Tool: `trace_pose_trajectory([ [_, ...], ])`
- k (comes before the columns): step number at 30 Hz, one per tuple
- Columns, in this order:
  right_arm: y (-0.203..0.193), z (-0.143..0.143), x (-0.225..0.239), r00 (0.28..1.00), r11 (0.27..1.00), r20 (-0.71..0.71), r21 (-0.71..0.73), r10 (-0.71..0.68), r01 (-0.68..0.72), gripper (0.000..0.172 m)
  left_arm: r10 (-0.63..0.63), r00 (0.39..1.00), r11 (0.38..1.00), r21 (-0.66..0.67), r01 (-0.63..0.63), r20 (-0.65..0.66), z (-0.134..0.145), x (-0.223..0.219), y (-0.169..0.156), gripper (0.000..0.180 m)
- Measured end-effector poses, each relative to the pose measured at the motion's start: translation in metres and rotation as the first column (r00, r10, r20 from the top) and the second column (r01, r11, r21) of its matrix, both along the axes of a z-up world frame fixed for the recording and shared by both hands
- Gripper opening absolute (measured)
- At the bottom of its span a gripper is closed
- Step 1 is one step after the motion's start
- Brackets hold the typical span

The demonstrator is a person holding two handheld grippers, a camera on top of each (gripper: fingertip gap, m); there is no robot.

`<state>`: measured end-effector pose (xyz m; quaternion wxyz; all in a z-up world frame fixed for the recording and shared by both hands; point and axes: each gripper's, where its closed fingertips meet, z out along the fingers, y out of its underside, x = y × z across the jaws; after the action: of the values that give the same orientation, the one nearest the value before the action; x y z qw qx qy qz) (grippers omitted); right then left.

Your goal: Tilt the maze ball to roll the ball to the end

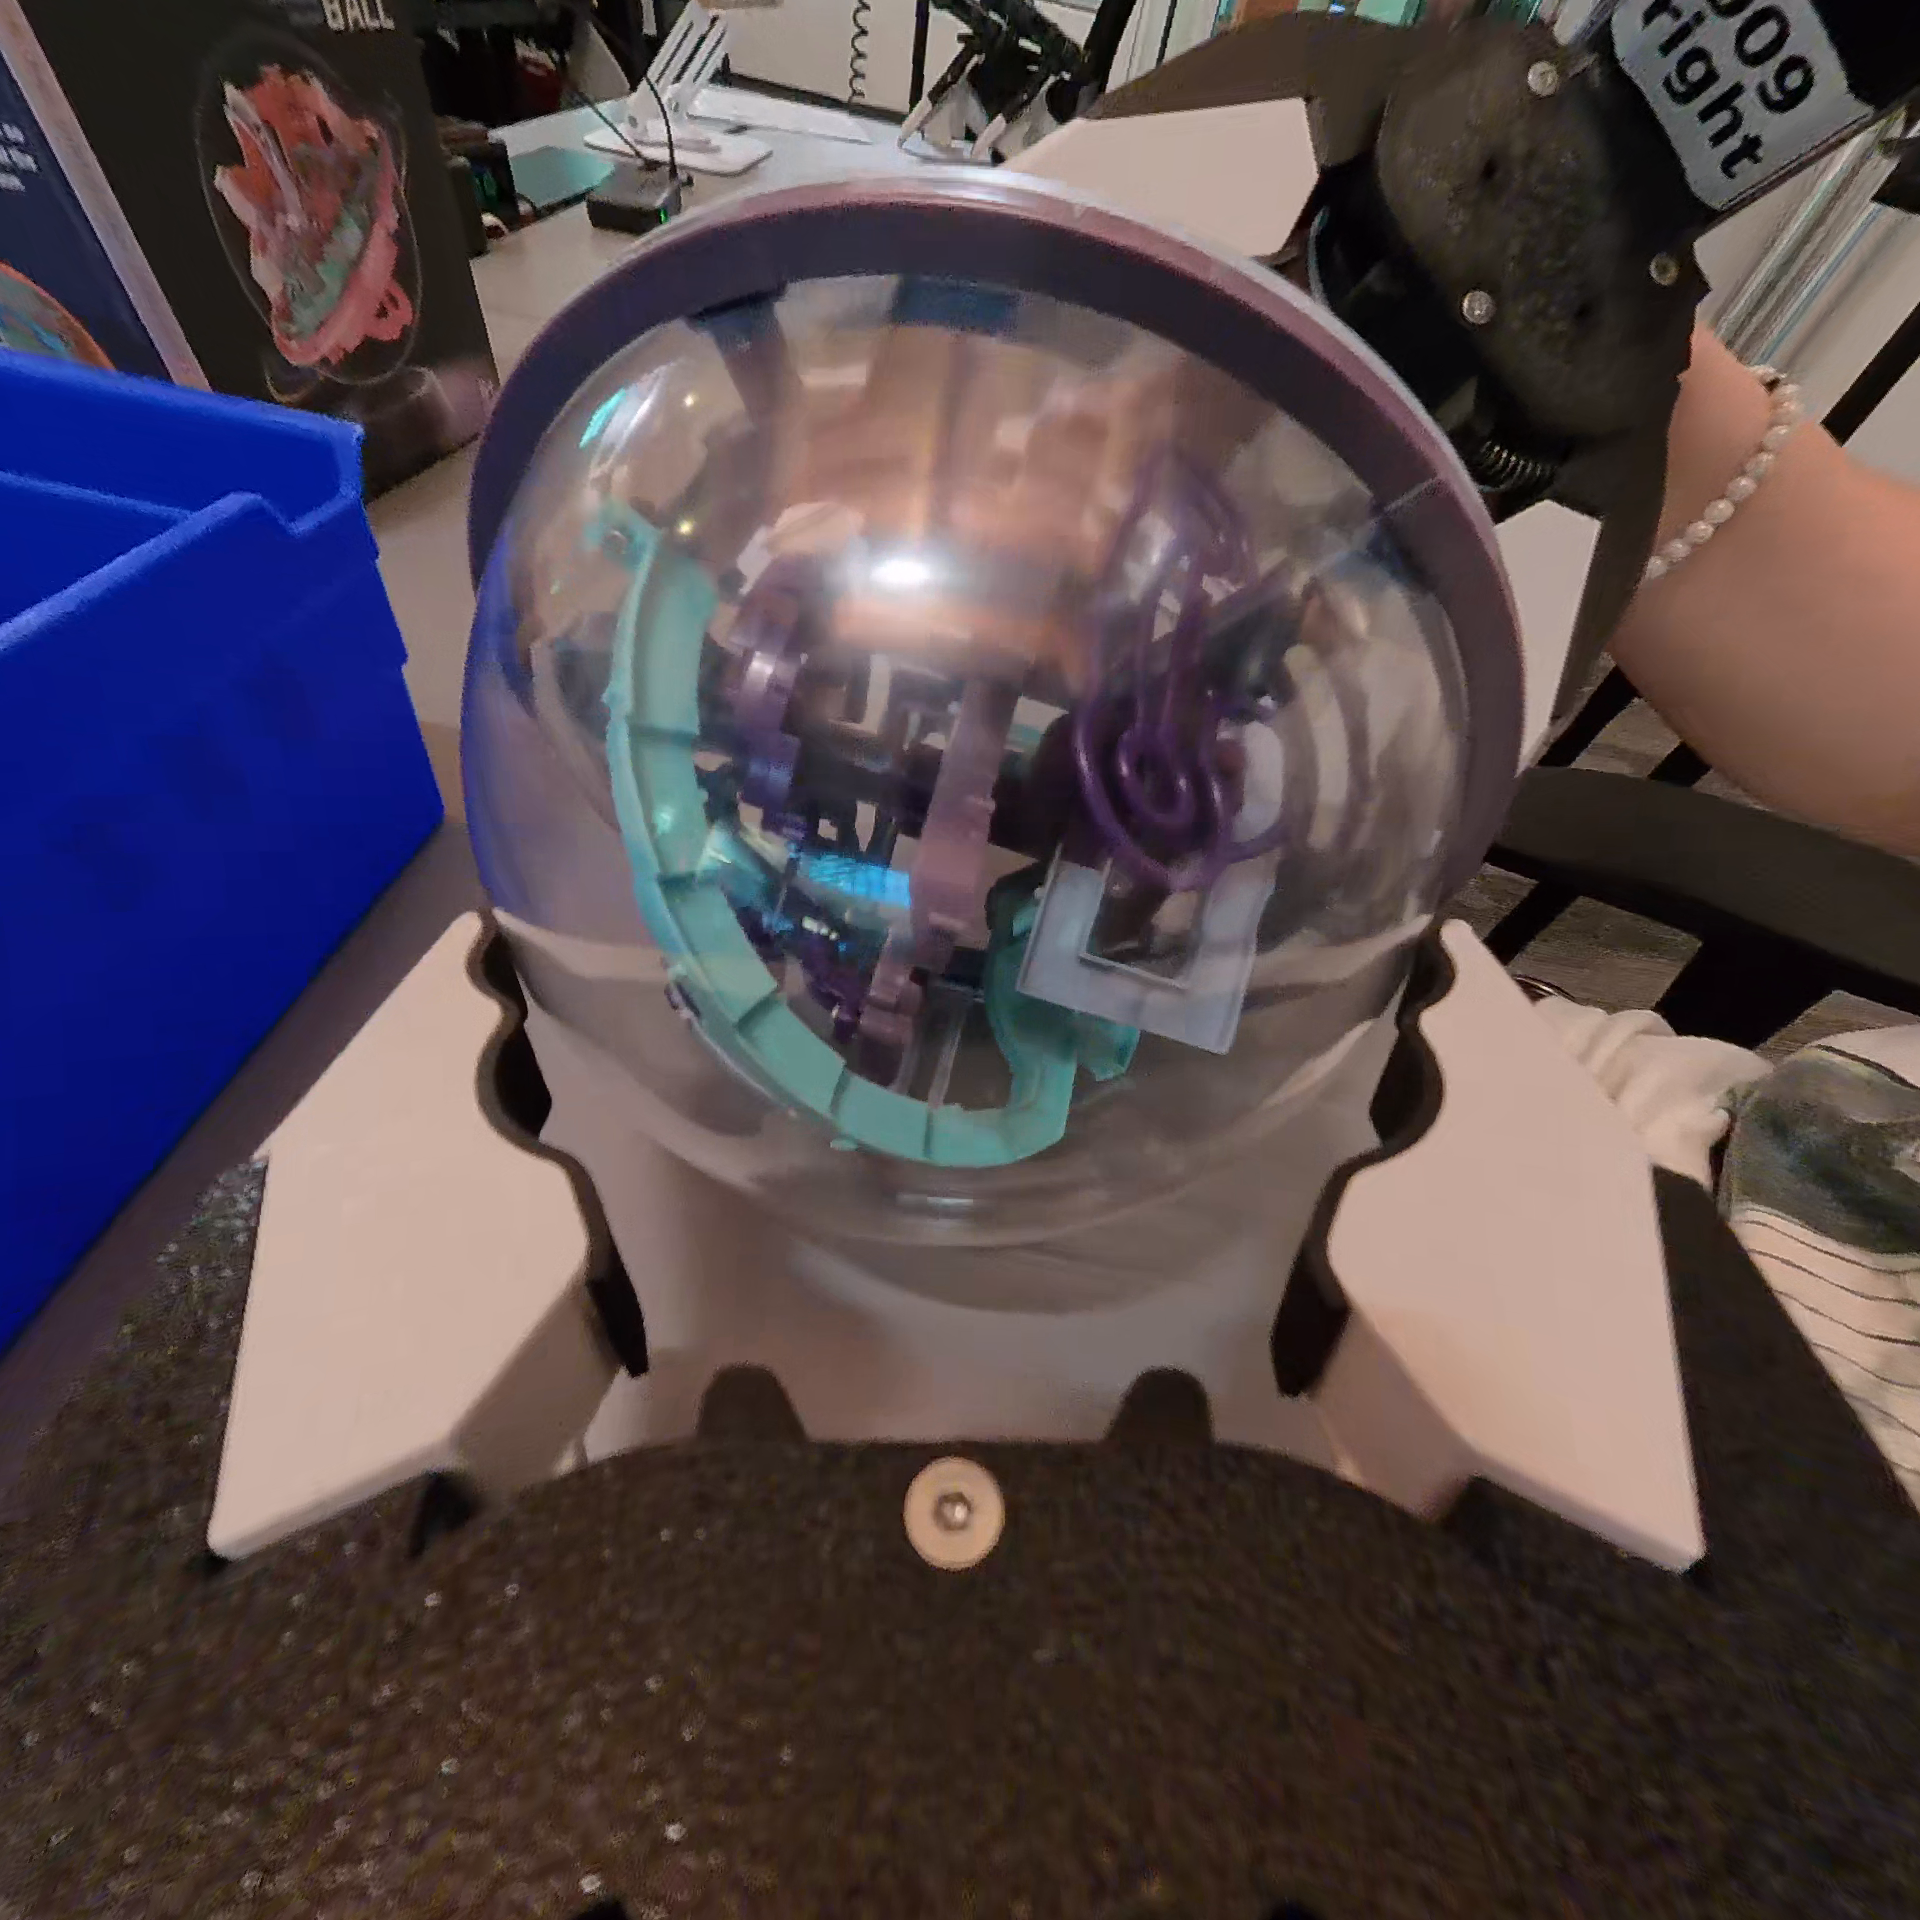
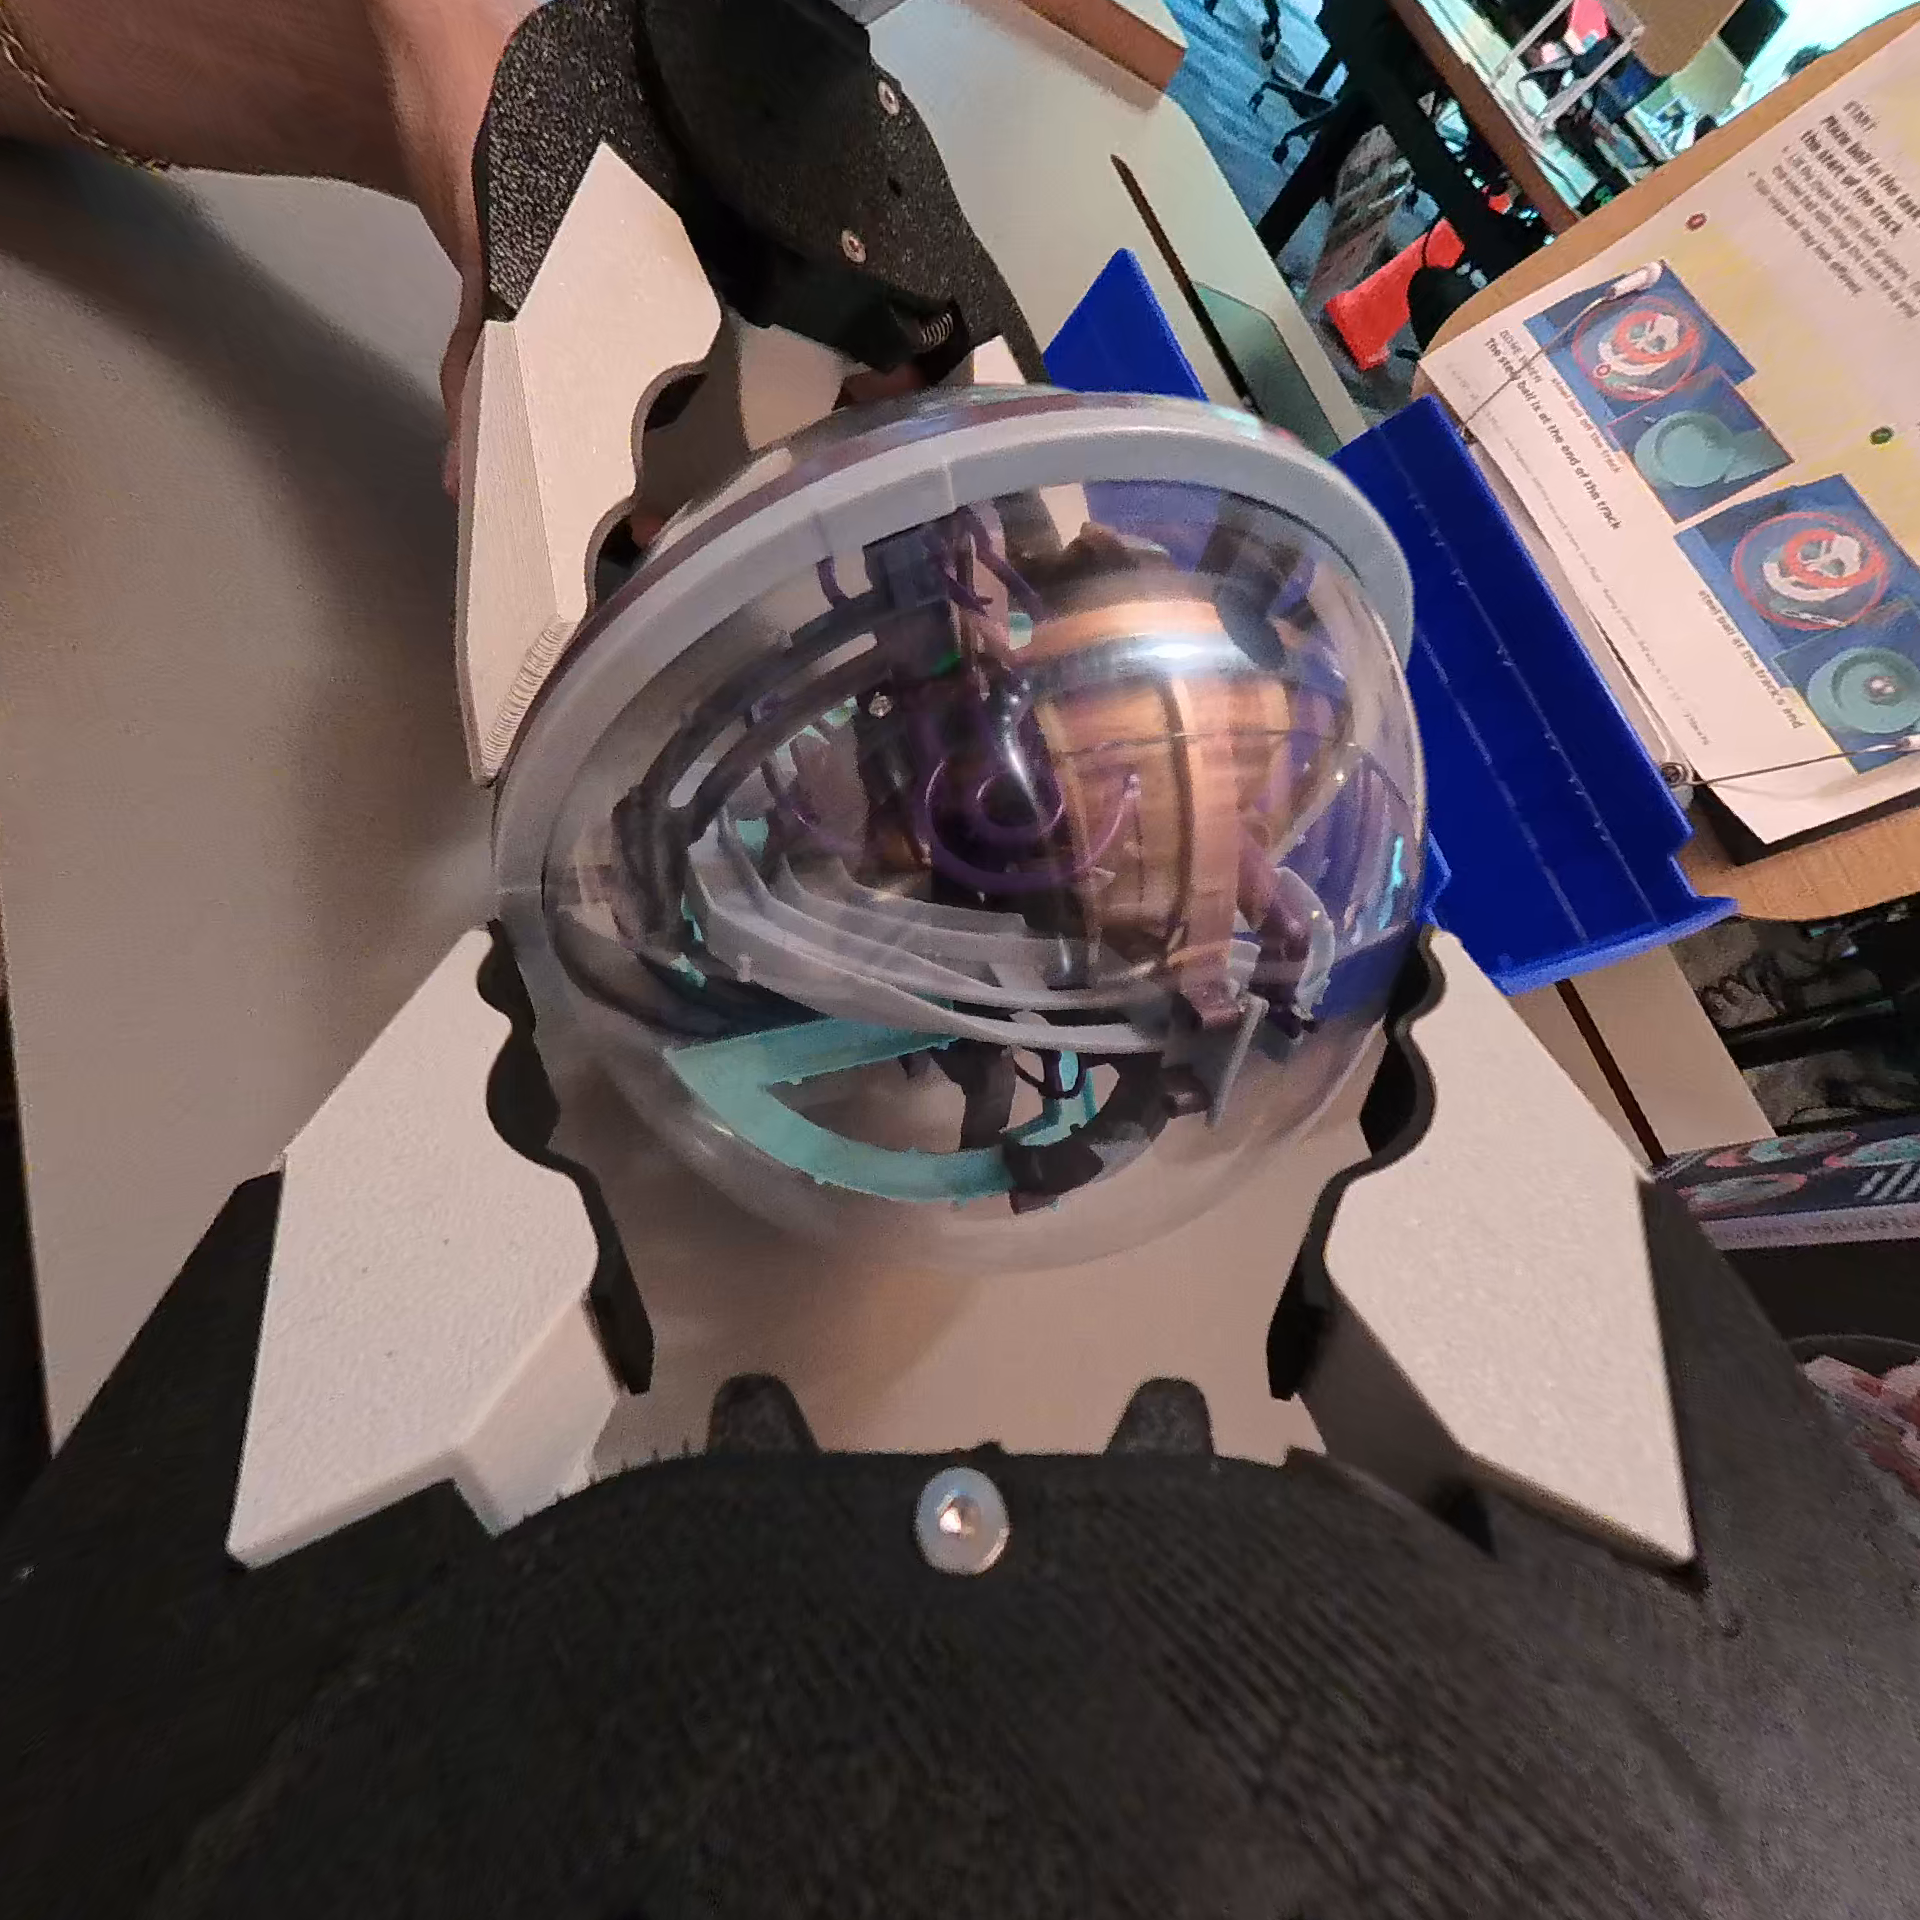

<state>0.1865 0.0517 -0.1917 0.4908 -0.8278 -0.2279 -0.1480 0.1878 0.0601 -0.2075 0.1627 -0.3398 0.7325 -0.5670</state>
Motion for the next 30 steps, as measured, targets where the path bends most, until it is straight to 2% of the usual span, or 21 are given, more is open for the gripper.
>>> trace_pose_trajectory([
  [15,-0.015,-0.002,0.002,1.0,0.998,0.01,0.056,-0.024,0.024,0.155,-0.045,0.99,0.999,0.022,0.043,0.136,0.007,-0.003,-0.009,0.15],
  [30,-0.014,-0.002,0.001,0.999,0.997,0.01,0.073,-0.035,0.034,0.155,-0.04,0.991,0.999,0.009,0.039,0.13,0.008,-0.003,-0.009,0.149],
])
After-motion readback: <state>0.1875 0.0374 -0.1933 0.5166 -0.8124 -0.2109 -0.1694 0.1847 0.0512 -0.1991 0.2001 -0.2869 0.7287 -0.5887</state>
